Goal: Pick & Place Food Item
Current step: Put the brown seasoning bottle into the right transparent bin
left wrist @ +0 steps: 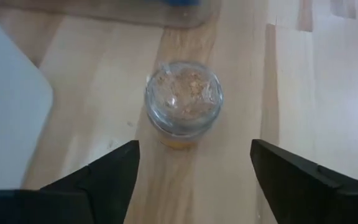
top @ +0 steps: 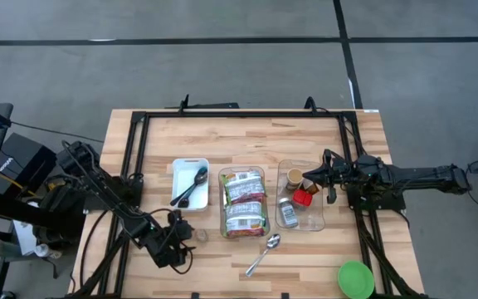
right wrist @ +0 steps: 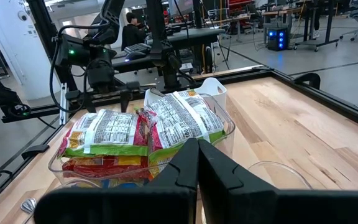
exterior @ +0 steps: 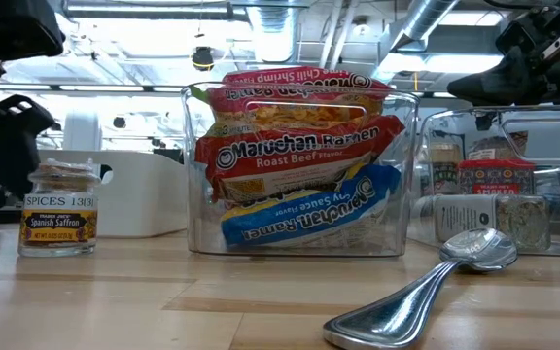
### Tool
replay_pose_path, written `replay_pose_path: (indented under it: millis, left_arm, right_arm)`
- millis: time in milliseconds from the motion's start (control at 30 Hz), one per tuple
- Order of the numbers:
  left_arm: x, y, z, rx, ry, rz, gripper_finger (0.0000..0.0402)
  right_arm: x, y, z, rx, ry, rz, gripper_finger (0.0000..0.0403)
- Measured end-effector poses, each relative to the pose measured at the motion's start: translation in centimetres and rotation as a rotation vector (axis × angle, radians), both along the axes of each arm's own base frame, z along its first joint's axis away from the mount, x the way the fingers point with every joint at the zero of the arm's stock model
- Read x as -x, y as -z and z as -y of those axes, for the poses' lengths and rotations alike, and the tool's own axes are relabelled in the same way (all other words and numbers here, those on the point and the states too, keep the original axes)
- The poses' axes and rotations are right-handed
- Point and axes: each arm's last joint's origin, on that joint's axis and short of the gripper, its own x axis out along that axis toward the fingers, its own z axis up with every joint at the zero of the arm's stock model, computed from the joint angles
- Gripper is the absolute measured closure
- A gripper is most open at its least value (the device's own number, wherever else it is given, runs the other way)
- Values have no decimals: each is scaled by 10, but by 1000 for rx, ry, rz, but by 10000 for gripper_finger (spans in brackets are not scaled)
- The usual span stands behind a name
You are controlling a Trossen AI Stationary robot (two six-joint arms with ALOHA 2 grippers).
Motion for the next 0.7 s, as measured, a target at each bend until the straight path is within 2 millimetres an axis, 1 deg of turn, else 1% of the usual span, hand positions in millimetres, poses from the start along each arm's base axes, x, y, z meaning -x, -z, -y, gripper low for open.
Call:
replay_pose_path:
  millis: [167,267,467,700]
  left_arm:
    - [-2,-2,1,-16,-10,47,96]
    - [-4,-2,3,-20,16,70,99]
    - [-10,8,6,-42,29,72,99]
    - [-22,16,0,-50,-19,82,100]
  right_arm:
    - [0,0,0,0,0,-3,402]
    - [0,0,0,0,0,-4,402]
    - [0,0,0,0,0,-4,402]
    - [0,0,0,0,0,-5,402]
